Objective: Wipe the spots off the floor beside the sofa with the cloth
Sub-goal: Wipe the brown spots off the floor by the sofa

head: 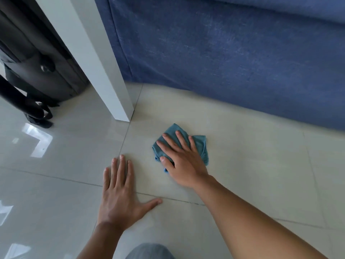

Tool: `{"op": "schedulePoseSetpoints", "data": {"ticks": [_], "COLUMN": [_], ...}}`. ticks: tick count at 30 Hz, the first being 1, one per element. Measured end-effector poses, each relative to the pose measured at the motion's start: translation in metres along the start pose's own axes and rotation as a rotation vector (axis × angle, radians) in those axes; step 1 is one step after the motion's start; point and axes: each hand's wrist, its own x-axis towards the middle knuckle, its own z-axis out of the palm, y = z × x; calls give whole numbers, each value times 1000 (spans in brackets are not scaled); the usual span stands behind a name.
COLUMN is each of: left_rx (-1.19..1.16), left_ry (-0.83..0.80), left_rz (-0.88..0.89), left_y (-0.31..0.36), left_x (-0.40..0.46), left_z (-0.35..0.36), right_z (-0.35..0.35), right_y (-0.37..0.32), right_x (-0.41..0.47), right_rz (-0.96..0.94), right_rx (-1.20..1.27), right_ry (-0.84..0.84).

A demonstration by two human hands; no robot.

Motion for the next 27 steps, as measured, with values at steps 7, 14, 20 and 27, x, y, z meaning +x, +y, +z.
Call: {"op": "schedulePoseSetpoints", "data": {"ticks": [7,14,20,27], "left_rx": [8,-19,4,7], "left_ry": [7,19,1,7], "left_rz": [-2,-5,3,4], "left_y": [1,1,2,0], "left_x": [0,-1,-1,0], "left_z": [-1,-1,-2,1], "right_z": [1,11,-23,-7], "right_y": [39,21,72,10], "right_x": [-69,-86,0,26], "right_rz": [958,914,989,462], "right_rx": [139,122,178,112], "right_ry": [228,208,219,177]}}
